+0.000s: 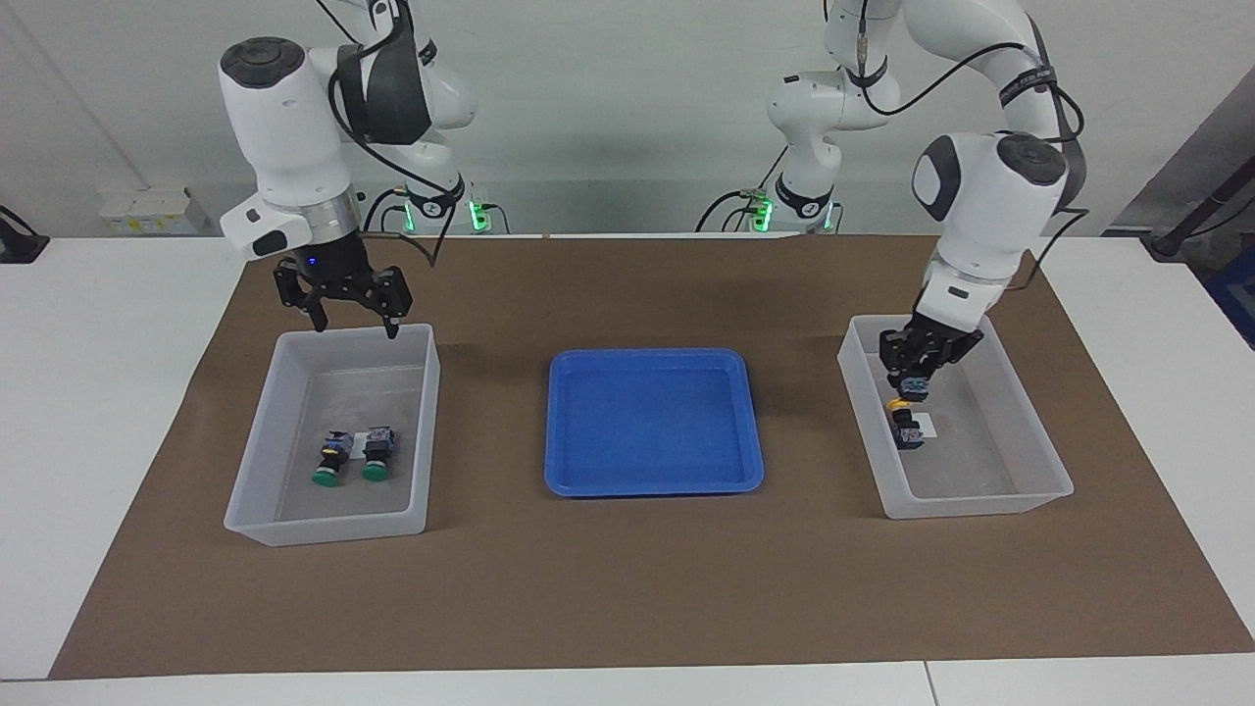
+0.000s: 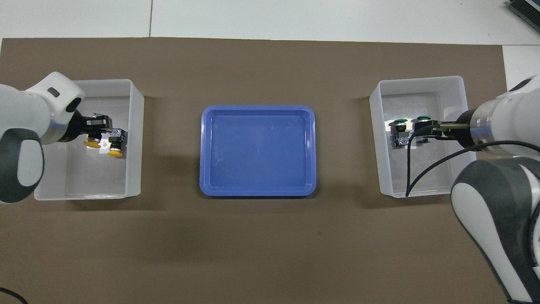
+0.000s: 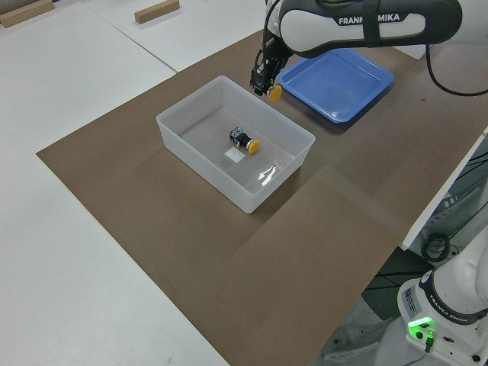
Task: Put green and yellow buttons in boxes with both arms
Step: 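Lower the yellow button into the left box and open the left gripper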
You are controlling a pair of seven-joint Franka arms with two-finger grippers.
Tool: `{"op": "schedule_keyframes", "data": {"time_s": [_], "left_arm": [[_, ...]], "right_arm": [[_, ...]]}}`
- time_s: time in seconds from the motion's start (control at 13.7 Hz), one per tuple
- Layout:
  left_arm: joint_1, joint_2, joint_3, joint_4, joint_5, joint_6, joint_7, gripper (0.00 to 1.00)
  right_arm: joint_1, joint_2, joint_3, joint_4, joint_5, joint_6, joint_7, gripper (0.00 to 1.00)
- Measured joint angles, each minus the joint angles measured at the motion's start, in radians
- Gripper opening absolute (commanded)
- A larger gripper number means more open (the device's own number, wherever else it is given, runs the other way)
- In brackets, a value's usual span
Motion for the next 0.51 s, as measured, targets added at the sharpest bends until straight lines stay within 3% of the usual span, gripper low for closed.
{"op": "schedule_keyframes", "data": {"time_s": [0.22, 0.51], "left_arm": [[0.081, 0.002, 0.001, -0.014, -0.006, 0.026, 0.135, 0.0], [0.095, 0.038, 0.001, -0.077, -0.006, 0.173, 0.164, 0.0]], "right_arm": [[-0.004, 0.014, -0.001, 0.105, 0.007, -0.108, -0.008, 1.0], [-0.003, 0.048, -0.001, 0.147, 0.007, -0.161, -0.02, 1.0]]}}
